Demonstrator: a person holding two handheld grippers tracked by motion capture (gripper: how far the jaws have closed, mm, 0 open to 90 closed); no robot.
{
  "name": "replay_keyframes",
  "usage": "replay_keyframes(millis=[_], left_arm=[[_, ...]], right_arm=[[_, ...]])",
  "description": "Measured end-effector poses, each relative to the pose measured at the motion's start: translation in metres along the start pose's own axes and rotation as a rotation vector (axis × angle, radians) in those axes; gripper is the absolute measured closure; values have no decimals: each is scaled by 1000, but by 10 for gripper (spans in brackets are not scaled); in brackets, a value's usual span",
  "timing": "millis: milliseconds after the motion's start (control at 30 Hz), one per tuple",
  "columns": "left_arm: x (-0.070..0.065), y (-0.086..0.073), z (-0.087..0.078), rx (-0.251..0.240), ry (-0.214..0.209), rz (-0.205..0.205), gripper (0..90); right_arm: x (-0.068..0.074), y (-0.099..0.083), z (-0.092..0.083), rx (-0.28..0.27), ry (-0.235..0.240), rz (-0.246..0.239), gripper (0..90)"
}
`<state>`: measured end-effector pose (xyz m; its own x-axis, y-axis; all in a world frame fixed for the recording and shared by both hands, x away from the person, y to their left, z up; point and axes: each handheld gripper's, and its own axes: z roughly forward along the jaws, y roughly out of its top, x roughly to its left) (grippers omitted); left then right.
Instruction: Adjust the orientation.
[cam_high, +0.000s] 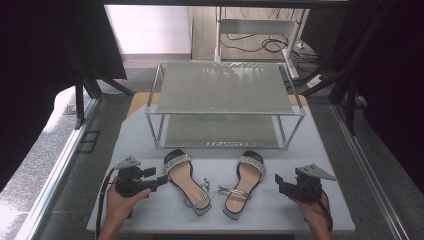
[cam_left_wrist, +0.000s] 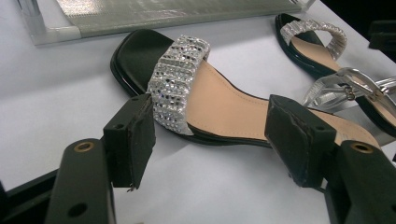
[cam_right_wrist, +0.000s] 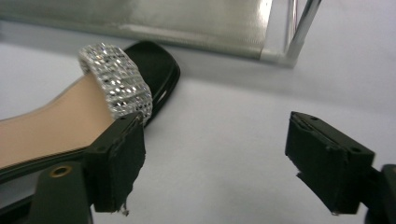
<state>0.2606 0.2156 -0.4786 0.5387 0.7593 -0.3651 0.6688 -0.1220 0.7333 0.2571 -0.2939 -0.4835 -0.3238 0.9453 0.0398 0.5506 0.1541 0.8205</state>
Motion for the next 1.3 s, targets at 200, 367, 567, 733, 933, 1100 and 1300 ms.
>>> replay_keyframes(millis=[200,367,567,733,933,1100,1300], left_arm=[[0,2,-5,-28,-27,-24,337],[-5,3,-4,-26,-22,-12,338],[-7,1,-9,-24,-15,-2,338],[-10,0,-14,-36,-17,-2,341],[-13,-4,-17,-33,-19,0,341],[-17,-6,-18,-34,-21,2,343],[-18,-5,-18,-33,-20,9,345]], right_arm=[[4,2,-8,-19,62,-11,293],[9,6,-18,-22,105,-33,364],[14,17,-35,-49,193,-67,546],[26,23,-38,-40,279,-115,700],[39,27,-31,-22,360,-150,835],[59,31,-28,-33,403,-187,899],[86,29,-17,9,468,-235,900]])
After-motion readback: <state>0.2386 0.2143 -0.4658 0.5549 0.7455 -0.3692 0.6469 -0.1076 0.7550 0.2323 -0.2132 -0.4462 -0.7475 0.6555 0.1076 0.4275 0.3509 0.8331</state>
